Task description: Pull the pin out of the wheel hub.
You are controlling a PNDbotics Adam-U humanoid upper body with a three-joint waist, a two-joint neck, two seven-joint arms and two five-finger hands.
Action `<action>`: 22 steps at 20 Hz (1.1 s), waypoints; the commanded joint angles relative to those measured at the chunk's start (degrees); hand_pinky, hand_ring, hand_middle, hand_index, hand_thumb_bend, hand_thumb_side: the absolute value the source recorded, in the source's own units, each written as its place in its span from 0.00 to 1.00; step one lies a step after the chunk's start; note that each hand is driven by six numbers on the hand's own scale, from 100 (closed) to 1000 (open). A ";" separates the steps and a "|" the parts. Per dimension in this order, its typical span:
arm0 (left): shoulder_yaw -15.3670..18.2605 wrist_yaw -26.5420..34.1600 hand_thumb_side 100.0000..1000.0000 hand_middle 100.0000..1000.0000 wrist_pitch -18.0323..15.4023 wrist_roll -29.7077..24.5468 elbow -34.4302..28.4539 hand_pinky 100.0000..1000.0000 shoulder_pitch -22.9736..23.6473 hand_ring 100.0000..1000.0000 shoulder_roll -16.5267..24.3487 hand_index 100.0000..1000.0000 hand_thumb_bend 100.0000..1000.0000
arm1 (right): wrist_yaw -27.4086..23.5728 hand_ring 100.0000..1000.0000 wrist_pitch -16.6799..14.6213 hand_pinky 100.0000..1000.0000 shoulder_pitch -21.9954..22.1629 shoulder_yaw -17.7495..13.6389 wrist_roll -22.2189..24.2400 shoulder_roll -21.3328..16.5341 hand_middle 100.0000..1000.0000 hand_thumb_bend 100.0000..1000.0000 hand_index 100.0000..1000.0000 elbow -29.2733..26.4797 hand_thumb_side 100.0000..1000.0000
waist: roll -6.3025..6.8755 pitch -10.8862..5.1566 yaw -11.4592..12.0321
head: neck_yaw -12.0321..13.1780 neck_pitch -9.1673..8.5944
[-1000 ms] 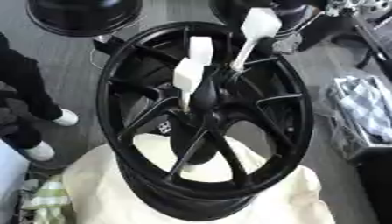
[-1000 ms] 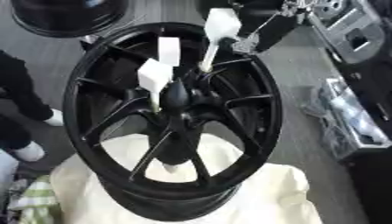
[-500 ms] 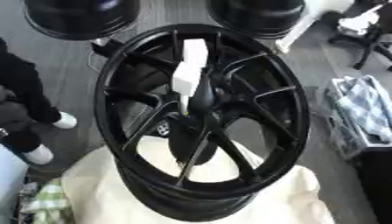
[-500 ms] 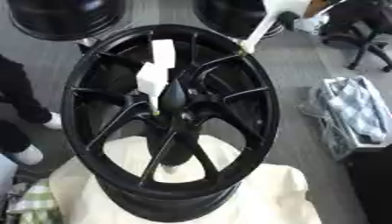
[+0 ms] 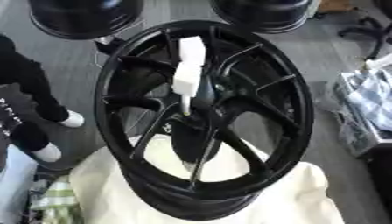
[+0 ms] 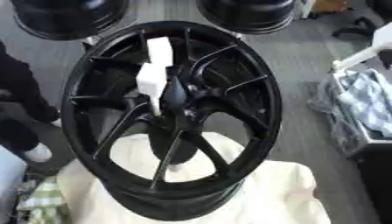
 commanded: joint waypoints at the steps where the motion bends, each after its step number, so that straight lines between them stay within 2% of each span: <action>1: 0.68 0.32 0.96 0.59 -0.20 0.31 -1.37 0.69 -0.82 0.67 0.71 0.80 0.16 | 6.47 0.82 -1.06 0.77 2.74 -3.08 -1.45 3.73 0.74 0.27 0.82 -3.30 0.19 | 0.12 -0.48 -0.08 | 0.12 -0.09; 4: 0.68 0.40 0.96 0.59 -0.23 0.33 -1.38 0.69 -0.95 0.67 0.56 0.80 0.16 | 11.66 0.86 -1.54 0.81 5.51 -4.01 -2.32 7.82 0.77 0.39 0.87 -3.65 0.28 | 0.41 -0.28 0.00 | -0.10 -0.09; 5: 0.68 0.40 0.96 0.59 -0.23 0.34 -1.36 0.69 -0.97 0.67 0.53 0.80 0.16 | 13.08 0.86 -1.53 0.82 6.04 -4.21 -2.72 8.74 0.77 0.39 0.88 -3.47 0.30 | 0.49 -0.24 0.02 | -0.13 -0.09; 8: 0.69 0.45 0.96 0.59 -0.28 0.36 -1.35 0.69 -1.07 0.67 0.49 0.80 0.16 | 15.89 0.87 -1.37 0.82 7.11 -4.21 -3.40 10.77 0.78 0.39 0.90 -2.60 0.28 | 0.68 -0.15 0.07 | -0.30 -0.09; 13: 0.68 0.48 0.96 0.59 -0.29 0.35 -1.34 0.69 -1.12 0.67 0.52 0.80 0.16 | 15.76 0.86 -1.23 0.82 7.15 -4.22 -2.52 12.08 0.78 0.39 0.90 -0.71 0.24 | 0.68 0.00 -0.03 | -0.39 -0.09; 16: 0.67 0.45 0.96 0.59 -0.27 0.33 -1.36 0.69 -1.13 0.67 0.54 0.80 0.16 | 14.73 0.86 -0.99 0.81 6.94 -4.44 -2.49 12.39 0.77 0.36 0.90 -0.25 0.20 | 0.57 0.12 0.01 | -0.30 -0.09; 17: 0.69 0.45 0.96 0.59 -0.26 0.35 -1.37 0.69 -1.12 0.67 0.56 0.80 0.16 | 14.21 0.85 -0.82 0.79 6.89 -4.47 -2.50 12.53 0.76 0.29 0.90 -0.21 0.11 | 0.54 0.16 0.03 | -0.24 -0.09; 19: 0.72 0.45 0.96 0.59 -0.25 0.39 -1.39 0.69 -1.12 0.67 0.58 0.80 0.16 | 12.28 0.85 0.18 0.78 6.74 -4.47 -2.78 12.84 0.76 0.19 0.89 -0.01 0.02 | 0.46 0.23 0.07 | -0.18 -0.09; 21: 0.71 0.45 0.96 0.59 -0.23 0.40 -1.42 0.69 -1.14 0.67 0.58 0.80 0.16 | 10.34 0.85 1.01 0.77 6.69 -4.42 -3.05 12.93 0.76 0.16 0.89 -0.13 0.00 | 0.42 0.27 0.10 | -0.17 -0.09; 22: 0.68 0.46 0.96 0.59 -0.21 0.38 -1.43 0.69 -1.15 0.67 0.50 0.80 0.16 | 6.96 0.77 1.94 0.66 6.28 -4.27 -4.49 13.98 0.67 0.00 0.82 -0.16 0.35 | 0.44 0.30 0.18 | -0.09 -0.09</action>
